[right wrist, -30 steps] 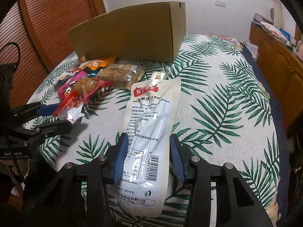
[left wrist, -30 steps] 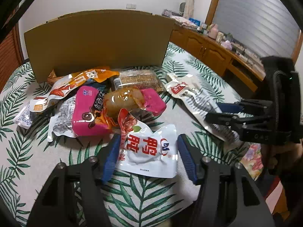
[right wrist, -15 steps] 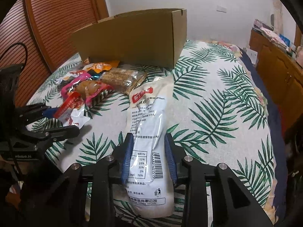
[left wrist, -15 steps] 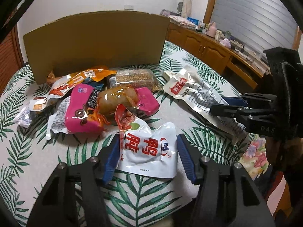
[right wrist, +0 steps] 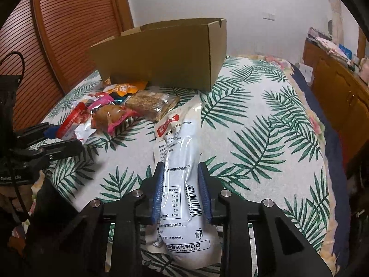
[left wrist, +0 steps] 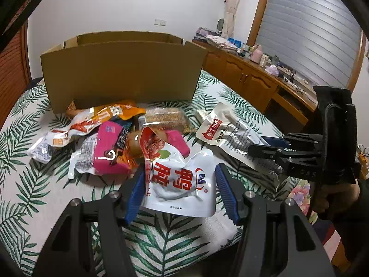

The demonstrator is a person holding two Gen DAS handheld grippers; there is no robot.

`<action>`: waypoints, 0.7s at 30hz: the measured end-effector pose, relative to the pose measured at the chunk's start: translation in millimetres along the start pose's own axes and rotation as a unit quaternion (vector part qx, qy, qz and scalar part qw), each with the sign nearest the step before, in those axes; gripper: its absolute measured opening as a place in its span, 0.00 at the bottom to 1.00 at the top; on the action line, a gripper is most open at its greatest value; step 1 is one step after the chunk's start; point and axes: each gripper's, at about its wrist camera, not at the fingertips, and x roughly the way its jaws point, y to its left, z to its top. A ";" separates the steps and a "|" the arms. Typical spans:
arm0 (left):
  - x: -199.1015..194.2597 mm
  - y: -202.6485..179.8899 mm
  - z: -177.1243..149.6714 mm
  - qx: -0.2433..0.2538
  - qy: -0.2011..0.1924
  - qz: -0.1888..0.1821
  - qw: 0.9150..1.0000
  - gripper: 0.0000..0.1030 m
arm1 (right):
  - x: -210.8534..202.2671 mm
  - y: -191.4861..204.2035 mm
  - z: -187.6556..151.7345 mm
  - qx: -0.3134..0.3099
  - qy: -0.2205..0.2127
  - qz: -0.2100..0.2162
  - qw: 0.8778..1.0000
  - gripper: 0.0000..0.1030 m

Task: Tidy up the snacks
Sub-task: 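Carry both pouches over the cardboard box and open both tools to drop them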

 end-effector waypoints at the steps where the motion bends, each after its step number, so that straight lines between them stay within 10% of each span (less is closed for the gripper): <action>1: -1.5 -0.3 0.5 0.000 -0.002 -0.001 1.000 0.56 | -1.4 -0.3 1.2 0.001 -0.002 0.000 1.000 0.26; 21: -39.0 26.7 88.5 0.019 -0.075 0.006 0.997 0.57 | -60.4 3.3 68.5 -0.024 -0.087 0.011 0.996 0.27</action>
